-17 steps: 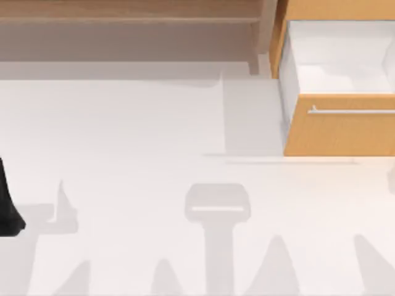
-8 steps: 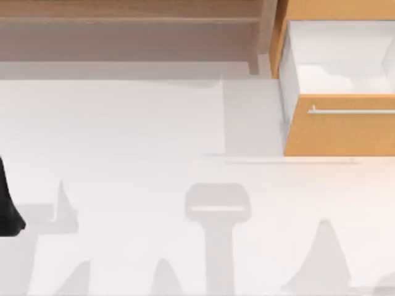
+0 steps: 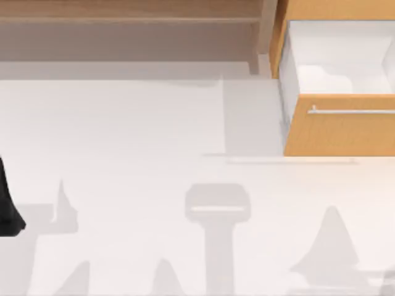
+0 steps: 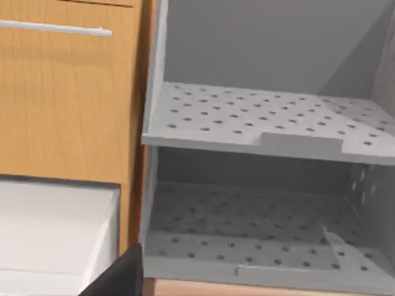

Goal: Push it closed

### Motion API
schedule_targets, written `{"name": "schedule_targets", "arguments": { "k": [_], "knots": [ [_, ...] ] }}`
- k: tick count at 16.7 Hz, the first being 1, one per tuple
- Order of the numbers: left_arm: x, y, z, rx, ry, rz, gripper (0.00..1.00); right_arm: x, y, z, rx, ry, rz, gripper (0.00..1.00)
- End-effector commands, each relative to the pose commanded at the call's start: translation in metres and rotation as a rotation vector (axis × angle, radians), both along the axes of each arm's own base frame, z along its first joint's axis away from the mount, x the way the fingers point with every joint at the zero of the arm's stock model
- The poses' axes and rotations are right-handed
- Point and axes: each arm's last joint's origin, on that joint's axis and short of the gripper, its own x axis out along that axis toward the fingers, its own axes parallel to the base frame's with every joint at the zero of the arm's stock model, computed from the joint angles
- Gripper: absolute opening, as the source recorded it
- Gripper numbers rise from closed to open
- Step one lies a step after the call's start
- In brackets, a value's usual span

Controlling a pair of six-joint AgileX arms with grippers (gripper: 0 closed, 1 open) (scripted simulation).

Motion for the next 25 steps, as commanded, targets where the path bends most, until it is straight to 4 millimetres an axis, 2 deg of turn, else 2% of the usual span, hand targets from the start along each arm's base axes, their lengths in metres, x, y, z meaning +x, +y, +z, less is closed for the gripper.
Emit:
{"name": "schedule_targets", "arguments": {
  "k": [2, 5, 9, 13, 16, 19, 22, 25],
  "knots": [
    [0.0, 0.0, 0.0, 0.0, 0.0, 0.0, 1.0, 0.013, 0.009, -0.016, -0.092, 0.016, 0.003, 1.0],
    [0.0, 0.0, 0.0, 0.0, 0.0, 0.0, 1.0, 0.034, 0.034, -0.046, -0.285, 0.048, 0.022, 1.0],
    [0.0, 0.0, 0.0, 0.0, 0.0, 0.0, 1.0, 0.05, 0.082, -0.086, -0.623, 0.075, 0.064, 1.0],
    [0.0, 0.0, 0.0, 0.0, 0.0, 0.0, 1.0, 0.052, 0.131, -0.113, -0.996, 0.058, 0.085, 1.0],
    [0.0, 0.0, 0.0, 0.0, 0.0, 0.0, 1.0, 0.05, 0.161, -0.125, -1.24, 0.03, 0.068, 1.0],
    [0.0, 0.0, 0.0, 0.0, 0.0, 0.0, 1.0, 0.047, 0.181, -0.132, -1.406, 0.01, 0.034, 1.0],
    [0.0, 0.0, 0.0, 0.0, 0.0, 0.0, 1.0, 0.045, 0.191, -0.134, -1.478, 0.002, 0.009, 1.0],
    [0.0, 0.0, 0.0, 0.0, 0.0, 0.0, 1.0, 0.045, 0.192, -0.135, -1.482, 0.002, 0.007, 1.0]
  ]
}}
